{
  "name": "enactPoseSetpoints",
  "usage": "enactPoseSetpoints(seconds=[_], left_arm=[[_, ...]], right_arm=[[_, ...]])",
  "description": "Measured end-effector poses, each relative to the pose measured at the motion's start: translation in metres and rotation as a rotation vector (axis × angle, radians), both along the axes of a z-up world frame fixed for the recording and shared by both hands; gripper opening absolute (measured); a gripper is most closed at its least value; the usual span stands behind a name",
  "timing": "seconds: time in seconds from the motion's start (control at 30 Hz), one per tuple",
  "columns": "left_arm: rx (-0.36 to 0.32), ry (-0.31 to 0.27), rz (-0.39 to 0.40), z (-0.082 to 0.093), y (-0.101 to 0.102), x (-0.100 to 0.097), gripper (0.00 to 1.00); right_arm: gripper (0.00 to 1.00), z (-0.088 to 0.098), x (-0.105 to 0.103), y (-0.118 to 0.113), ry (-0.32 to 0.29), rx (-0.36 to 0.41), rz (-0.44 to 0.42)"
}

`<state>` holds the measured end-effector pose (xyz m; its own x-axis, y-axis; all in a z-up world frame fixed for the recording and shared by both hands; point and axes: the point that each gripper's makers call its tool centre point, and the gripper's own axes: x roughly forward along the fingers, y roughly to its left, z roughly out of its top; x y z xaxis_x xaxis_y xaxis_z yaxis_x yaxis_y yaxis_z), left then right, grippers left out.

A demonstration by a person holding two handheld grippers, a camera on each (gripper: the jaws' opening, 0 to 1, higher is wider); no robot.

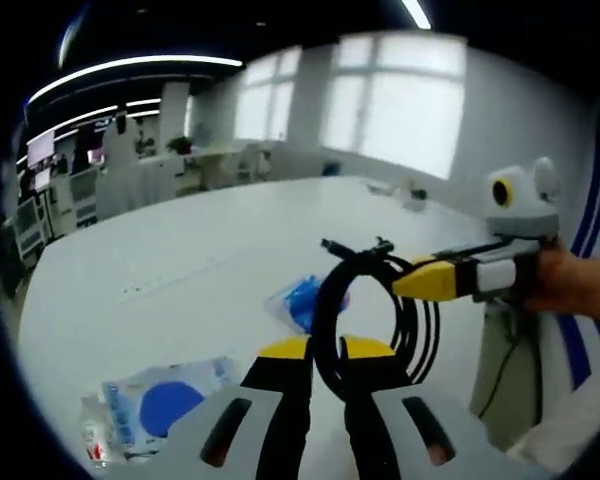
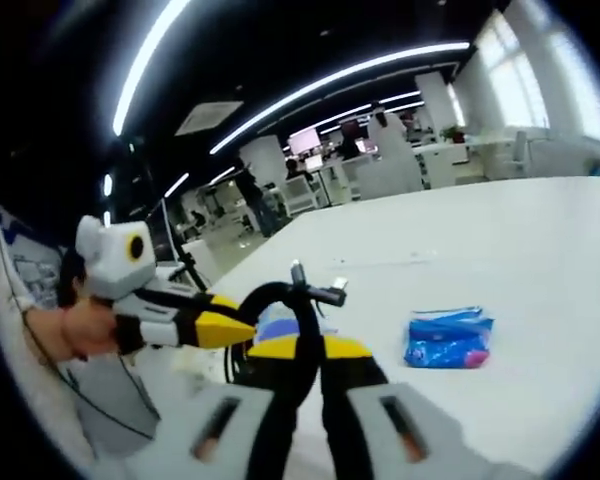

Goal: Arrange the tabletop items into an orderly group along one side of the table until the central work area is clear of visible clutter.

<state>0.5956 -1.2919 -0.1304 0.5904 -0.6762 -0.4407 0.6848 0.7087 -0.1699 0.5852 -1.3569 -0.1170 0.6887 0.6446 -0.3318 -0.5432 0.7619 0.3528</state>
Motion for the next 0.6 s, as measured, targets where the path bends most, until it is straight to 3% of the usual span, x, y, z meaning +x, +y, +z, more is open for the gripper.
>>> enactPoseSetpoints(seconds=[0.6], left_arm=[[-0.01,0.033,-0.085,-0.011,-0.07,0.0,0.06]], right_arm=[[0.03,-0.016,-0.002,-0.07,0.029,-0.004,-0.087]])
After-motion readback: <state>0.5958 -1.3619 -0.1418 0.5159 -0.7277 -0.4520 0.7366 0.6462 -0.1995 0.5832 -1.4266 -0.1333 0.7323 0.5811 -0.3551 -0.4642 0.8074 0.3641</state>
